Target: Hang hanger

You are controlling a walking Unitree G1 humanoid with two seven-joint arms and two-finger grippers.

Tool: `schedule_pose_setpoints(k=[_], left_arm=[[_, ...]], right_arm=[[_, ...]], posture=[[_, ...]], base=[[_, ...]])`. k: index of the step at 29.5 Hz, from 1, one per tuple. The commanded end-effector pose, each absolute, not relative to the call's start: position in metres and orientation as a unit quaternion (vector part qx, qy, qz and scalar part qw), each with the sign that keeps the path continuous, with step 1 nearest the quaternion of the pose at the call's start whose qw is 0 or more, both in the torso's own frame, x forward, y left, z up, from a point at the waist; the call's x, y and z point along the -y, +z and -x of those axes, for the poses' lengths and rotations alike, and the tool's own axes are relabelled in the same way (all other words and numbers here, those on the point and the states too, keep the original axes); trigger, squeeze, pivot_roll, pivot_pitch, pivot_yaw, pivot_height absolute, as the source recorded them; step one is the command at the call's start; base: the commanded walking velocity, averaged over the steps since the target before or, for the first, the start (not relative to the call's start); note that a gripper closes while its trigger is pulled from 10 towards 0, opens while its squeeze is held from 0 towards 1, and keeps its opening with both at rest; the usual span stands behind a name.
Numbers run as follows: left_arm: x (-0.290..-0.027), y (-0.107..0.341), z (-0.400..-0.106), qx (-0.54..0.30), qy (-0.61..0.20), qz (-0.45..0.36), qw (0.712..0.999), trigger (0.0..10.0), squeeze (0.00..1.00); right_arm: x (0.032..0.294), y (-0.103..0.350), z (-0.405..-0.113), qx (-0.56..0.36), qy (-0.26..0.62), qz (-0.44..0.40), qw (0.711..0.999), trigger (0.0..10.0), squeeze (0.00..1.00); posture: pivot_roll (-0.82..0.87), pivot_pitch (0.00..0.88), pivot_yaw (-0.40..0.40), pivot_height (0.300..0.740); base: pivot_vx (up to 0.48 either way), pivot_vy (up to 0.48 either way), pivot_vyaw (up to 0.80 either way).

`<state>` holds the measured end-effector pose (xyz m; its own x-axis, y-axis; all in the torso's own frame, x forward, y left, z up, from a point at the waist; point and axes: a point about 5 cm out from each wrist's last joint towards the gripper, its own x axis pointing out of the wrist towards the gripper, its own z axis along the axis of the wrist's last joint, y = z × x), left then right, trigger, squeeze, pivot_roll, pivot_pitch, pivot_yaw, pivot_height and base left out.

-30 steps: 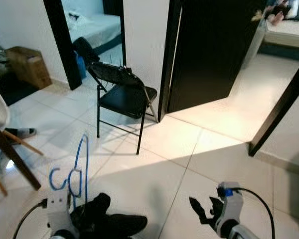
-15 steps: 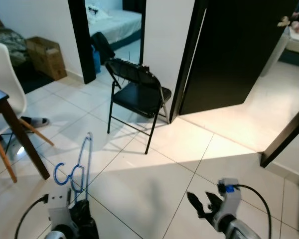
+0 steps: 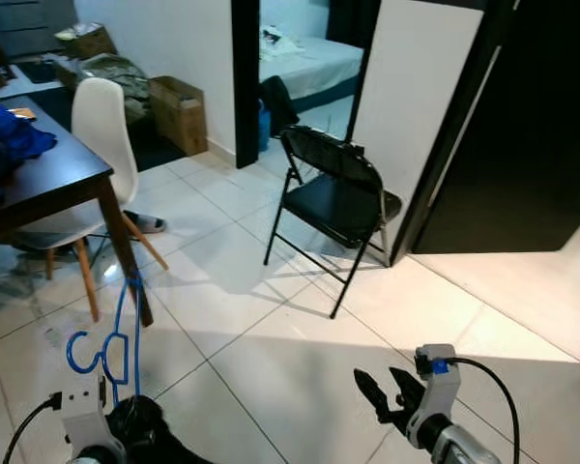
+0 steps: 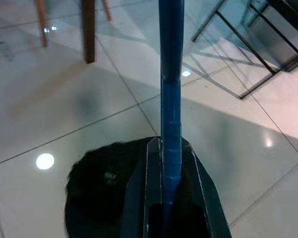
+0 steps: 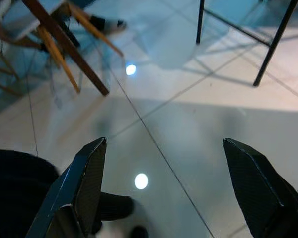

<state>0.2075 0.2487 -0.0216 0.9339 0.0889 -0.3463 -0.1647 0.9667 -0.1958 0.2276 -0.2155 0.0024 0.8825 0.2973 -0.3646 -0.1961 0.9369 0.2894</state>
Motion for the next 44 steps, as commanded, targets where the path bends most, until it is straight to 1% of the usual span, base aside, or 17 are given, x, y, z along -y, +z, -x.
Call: schedule_pose_setpoints(k=[1,4,8,12,15,16,17,19,25,26,28,32,35,36,39,41,44], left_arm=[[-0.256,-0.015,-0.212,-0.151,0.075,0.103,0.980,10.0,0.00],[-0.257,-0.004,-0.217,-0.125,0.070,0.091,0.986,10.0,0.00],[-0.254,0.042,-0.233,-0.039,0.058,0.065,0.995,10.0,0.00],[-0.251,0.054,-0.237,-0.016,0.054,0.058,0.997,10.0,0.00],[-0.247,0.082,-0.246,0.030,0.045,0.044,0.998,10.0,0.00],[-0.247,0.082,-0.246,0.030,0.045,0.044,0.998,10.0,0.00],[-0.242,0.124,-0.256,0.094,0.030,0.025,0.995,10.0,0.00],[-0.240,0.159,-0.262,0.145,0.020,0.009,0.989,10.0,0.00],[-0.243,0.238,-0.268,0.246,0.020,-0.023,0.969,10.0,0.00],[-0.243,0.238,-0.268,0.246,0.020,-0.023,0.969,10.0,0.00],[-0.245,0.264,-0.267,0.276,0.016,-0.033,0.961,10.0,0.00],[-0.247,0.285,-0.268,0.290,0.011,-0.045,0.956,10.0,0.00],[-0.247,0.309,-0.269,0.300,-0.001,-0.067,0.952,10.0,0.00],[-0.247,0.309,-0.269,0.300,-0.001,-0.067,0.952,10.0,0.00],[-0.248,0.326,-0.272,0.311,-0.019,-0.064,0.948,10.0,0.00],[-0.248,0.326,-0.272,0.311,-0.019,-0.064,0.948,10.0,0.00],[-0.229,0.334,-0.279,0.303,-0.125,-0.013,0.945,10.0,0.00]], right_arm=[[0.213,0.004,-0.231,-0.196,0.132,-0.126,0.963,10.0,0.00],[0.214,0.004,-0.231,-0.197,0.132,-0.127,0.963,10.0,0.00],[0.215,0.003,-0.231,-0.197,0.140,-0.124,0.962,10.0,0.00],[0.215,0.002,-0.231,-0.197,0.143,-0.124,0.962,10.0,0.00],[0.215,0.002,-0.230,-0.196,0.146,-0.124,0.962,10.0,0.00],[0.215,0.002,-0.230,-0.196,0.146,-0.124,0.962,10.0,0.00],[0.215,0.002,-0.230,-0.196,0.149,-0.126,0.961,10.0,0.00],[0.215,0.002,-0.230,-0.196,0.152,-0.125,0.961,10.0,0.00],[0.214,0.002,-0.230,-0.195,0.161,-0.124,0.960,10.0,0.00],[0.214,0.002,-0.230,-0.195,0.161,-0.124,0.960,10.0,0.00],[0.213,0.002,-0.230,-0.193,0.166,-0.128,0.959,10.0,0.00],[0.215,0.004,-0.234,-0.193,0.161,-0.140,0.958,10.0,0.00],[0.221,0.028,-0.254,-0.143,0.154,-0.162,0.964,10.0,0.00],[0.221,0.028,-0.254,-0.143,0.154,-0.162,0.964,10.0,0.00],[0.218,0.082,-0.285,-0.050,0.180,-0.192,0.963,10.0,0.00],[0.218,0.082,-0.285,-0.050,0.180,-0.192,0.963,10.0,0.00],[0.191,0.140,-0.309,0.026,0.240,-0.178,0.954,10.0,0.00]], posture=[[0.03,0.043,-0.054,0.740],[0.04,0.038,-0.055,0.740],[0.05,0.032,-0.054,0.740],[0.05,0.032,-0.055,0.740],[0.05,0.029,-0.054,0.740],[0.05,0.029,-0.054,0.740],[0.06,0.029,-0.056,0.740],[0.06,0.029,-0.057,0.740],[0.07,0.033,-0.059,0.740],[0.07,0.033,-0.059,0.740],[0.07,0.035,-0.060,0.740],[0.07,0.037,-0.061,0.740],[0.07,0.036,-0.057,0.740],[0.07,0.036,-0.057,0.740],[0.07,0.035,-0.050,0.740],[0.07,0.035,-0.050,0.740],[0.07,0.034,-0.050,0.740]], base=[[0.480,0.000,0.56],[0.480,0.000,0.56],[0.480,0.000,0.56],[0.480,0.000,0.56],[0.480,0.000,0.56],[0.480,0.000,0.56],[0.480,0.000,0.56],[0.480,0.000,0.56],[0.480,0.000,0.56],[0.480,0.000,0.56],[0.480,0.000,0.57],[0.480,0.000,0.25],[0.480,0.000,0.00],[0.480,0.000,0.00],[0.480,0.000,0.00],[0.480,0.000,0.00],[0.480,0.000,0.00]])
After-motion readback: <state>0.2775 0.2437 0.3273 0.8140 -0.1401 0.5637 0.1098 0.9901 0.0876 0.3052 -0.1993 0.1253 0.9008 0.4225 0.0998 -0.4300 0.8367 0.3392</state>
